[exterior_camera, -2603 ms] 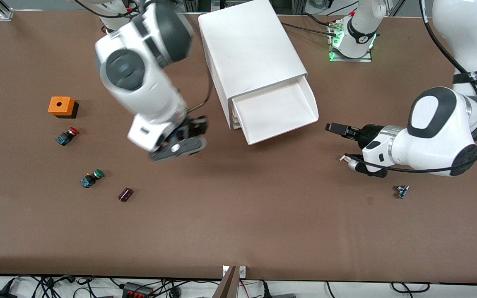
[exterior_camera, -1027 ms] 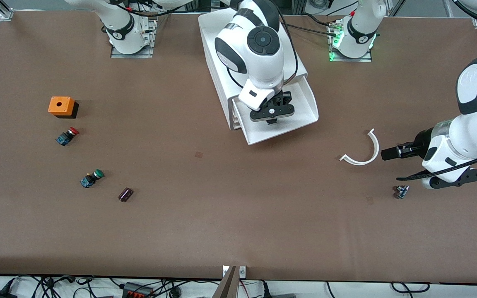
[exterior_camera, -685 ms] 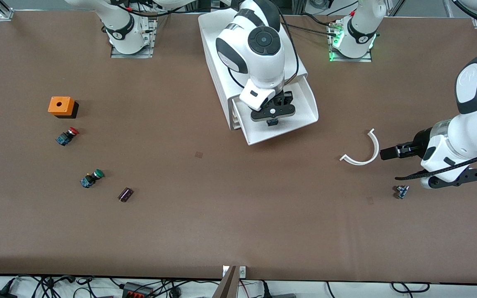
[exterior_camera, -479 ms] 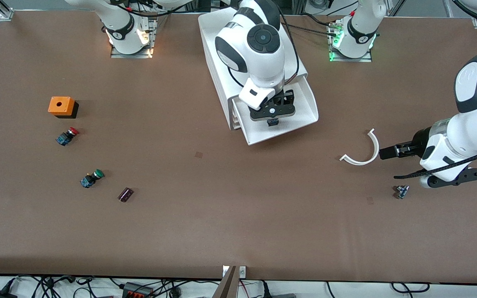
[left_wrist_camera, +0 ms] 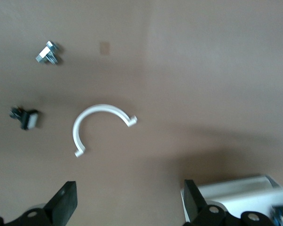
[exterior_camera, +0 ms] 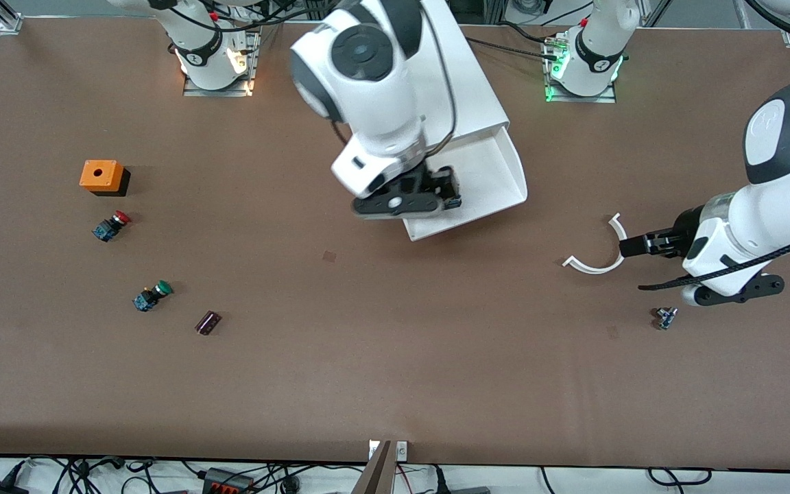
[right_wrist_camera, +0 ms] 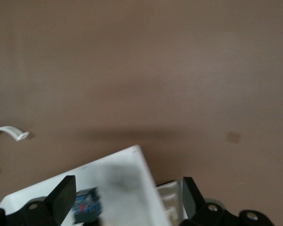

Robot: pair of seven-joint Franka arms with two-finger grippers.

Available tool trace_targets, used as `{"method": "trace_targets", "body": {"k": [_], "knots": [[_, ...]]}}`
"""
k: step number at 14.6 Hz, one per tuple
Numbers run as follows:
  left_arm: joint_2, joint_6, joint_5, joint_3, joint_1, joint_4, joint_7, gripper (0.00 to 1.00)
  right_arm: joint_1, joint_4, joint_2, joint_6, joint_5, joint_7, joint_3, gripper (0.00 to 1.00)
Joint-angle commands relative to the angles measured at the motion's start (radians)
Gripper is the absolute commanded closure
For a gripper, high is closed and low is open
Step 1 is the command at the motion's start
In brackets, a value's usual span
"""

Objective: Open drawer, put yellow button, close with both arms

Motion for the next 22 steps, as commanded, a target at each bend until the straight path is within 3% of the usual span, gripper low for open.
{"method": "trace_targets", "body": {"k": [1, 4, 7, 12, 17, 20, 22], "knots": [[-0.013, -0.05, -0.05, -0.014, 0.001, -0.06, -0.021, 0.0, -0.033, -0.019, -0.008, -0.046, -0.078, -0.115, -0.031, 0.0], [-0.013, 0.019, -0.048, -0.06, -0.012, -0.135, -0.024, 0.0, -0.16, -0.048, -0.033, -0.158, -0.089, -0.277, -0.053, 0.0], [-0.018, 0.217, -0.048, -0.063, -0.071, -0.276, -0.079, 0.0, -0.326, -0.086, -0.073, -0.206, -0.078, -0.489, -0.047, 0.0], [-0.011, 0.508, -0.037, -0.061, -0.232, -0.405, -0.313, 0.0, -0.504, -0.322, -0.24, -0.174, -0.024, -0.585, -0.048, 0.0], [-0.013, 0.589, -0.036, -0.063, -0.321, -0.453, -0.409, 0.0, -0.618, -0.327, -0.263, -0.183, -0.026, -0.638, -0.051, 0.0], [-0.022, 0.584, -0.036, -0.065, -0.348, -0.479, -0.441, 0.0, -0.63, -0.326, -0.274, -0.183, -0.032, -0.665, -0.055, 0.0], [-0.025, 0.579, -0.037, -0.103, -0.336, -0.492, -0.449, 0.0, -0.657, -0.327, -0.297, -0.183, -0.034, -0.666, -0.058, 0.0]]}}
